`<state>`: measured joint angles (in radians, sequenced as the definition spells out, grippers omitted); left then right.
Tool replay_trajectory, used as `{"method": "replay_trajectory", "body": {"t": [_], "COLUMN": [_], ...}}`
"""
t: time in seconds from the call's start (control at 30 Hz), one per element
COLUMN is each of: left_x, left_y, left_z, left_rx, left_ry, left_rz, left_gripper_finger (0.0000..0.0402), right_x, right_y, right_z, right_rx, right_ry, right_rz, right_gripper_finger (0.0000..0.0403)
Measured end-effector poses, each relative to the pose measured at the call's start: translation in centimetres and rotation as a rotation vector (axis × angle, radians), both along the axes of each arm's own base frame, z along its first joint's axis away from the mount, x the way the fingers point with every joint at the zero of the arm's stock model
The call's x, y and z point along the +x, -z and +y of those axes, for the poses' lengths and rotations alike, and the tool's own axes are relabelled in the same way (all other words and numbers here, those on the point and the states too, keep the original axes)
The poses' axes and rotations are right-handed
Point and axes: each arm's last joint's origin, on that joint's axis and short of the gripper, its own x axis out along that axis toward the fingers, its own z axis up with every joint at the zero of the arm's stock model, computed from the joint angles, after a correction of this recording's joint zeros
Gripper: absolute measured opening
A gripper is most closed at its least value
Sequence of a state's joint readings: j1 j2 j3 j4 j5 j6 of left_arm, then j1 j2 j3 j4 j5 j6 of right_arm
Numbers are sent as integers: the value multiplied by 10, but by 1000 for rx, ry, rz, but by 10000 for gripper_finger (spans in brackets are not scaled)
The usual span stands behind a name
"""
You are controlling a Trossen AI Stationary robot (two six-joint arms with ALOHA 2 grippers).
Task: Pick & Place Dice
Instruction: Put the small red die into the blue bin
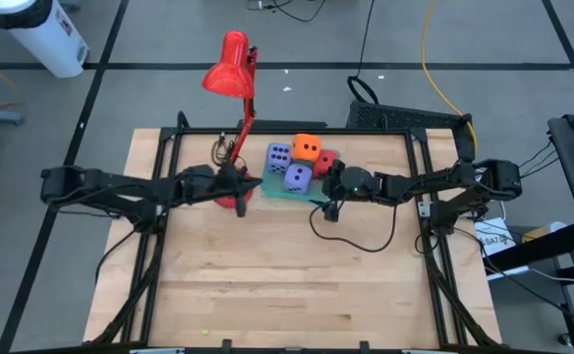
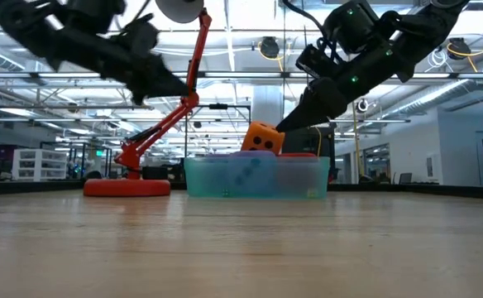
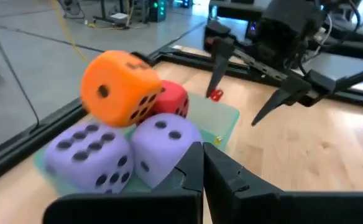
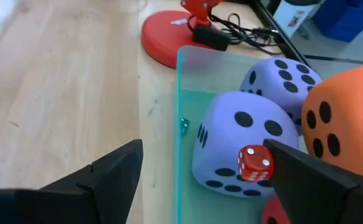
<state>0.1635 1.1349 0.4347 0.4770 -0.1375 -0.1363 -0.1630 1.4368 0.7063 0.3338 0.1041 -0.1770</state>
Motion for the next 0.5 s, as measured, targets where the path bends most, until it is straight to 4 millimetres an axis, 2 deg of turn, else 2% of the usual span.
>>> {"method": "replay_trajectory", "body": {"t": [0.27, 0.5], "left_x": [57, 97], "left_y": [-24, -21], "left_z": [-2, 0], "left_rx": [91, 177], "left_ry": [73, 155], "left_rz": [10, 75], "left_gripper_finger": [3, 2], "right_x": [1, 2], "right_y": [-3, -5], "right_z": [-6, -6], "right_rx": [35, 63], "right_ry": [-16, -51], "right_rz": [-45, -75], "right_gripper_finger": [318, 318]}}
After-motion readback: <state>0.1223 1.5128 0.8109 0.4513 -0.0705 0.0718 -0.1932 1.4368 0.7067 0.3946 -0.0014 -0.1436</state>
